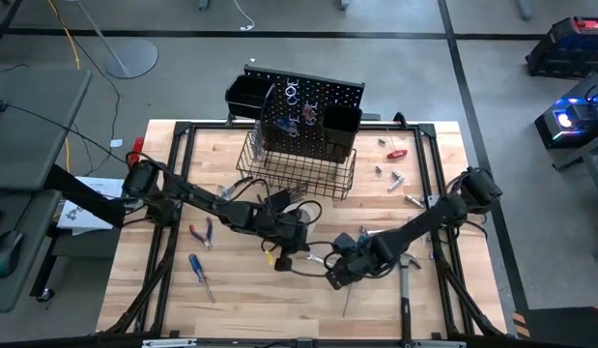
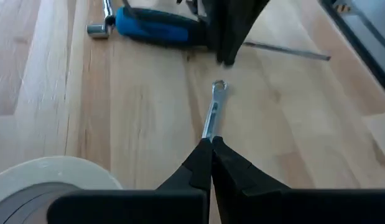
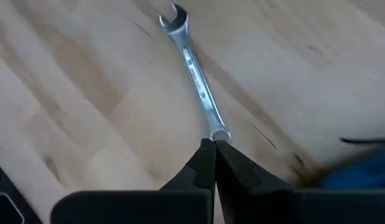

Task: Hang tools onto peg board
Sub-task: Hang the wrench on the peg board

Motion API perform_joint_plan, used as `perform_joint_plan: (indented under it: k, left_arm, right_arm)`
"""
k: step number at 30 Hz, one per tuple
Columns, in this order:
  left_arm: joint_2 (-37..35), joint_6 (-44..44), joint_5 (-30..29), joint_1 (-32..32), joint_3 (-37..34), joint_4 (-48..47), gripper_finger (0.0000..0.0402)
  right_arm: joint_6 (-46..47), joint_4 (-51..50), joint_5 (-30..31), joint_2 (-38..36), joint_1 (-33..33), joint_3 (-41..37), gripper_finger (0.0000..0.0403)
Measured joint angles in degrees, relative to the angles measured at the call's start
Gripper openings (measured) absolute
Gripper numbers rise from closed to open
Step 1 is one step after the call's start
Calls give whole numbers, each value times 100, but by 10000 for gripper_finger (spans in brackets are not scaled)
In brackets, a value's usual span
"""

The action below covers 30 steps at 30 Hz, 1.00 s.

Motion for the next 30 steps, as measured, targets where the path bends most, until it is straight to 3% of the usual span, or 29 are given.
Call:
perform_joint_plan:
  k: [10,23,30]
  left_arm:
    - [-13,-178,9,54,-9,-122,0]
    - [-13,-254,9,52,-9,-140,0]
    - [-215,-256,292,44,-9,-297,0]
  right_arm:
    - [-428,720,-557,156,-171,-351,0]
    - [-406,677,-395,292,-213,-351,0]
    - [-151,864,-622,625,-219,-316,0]
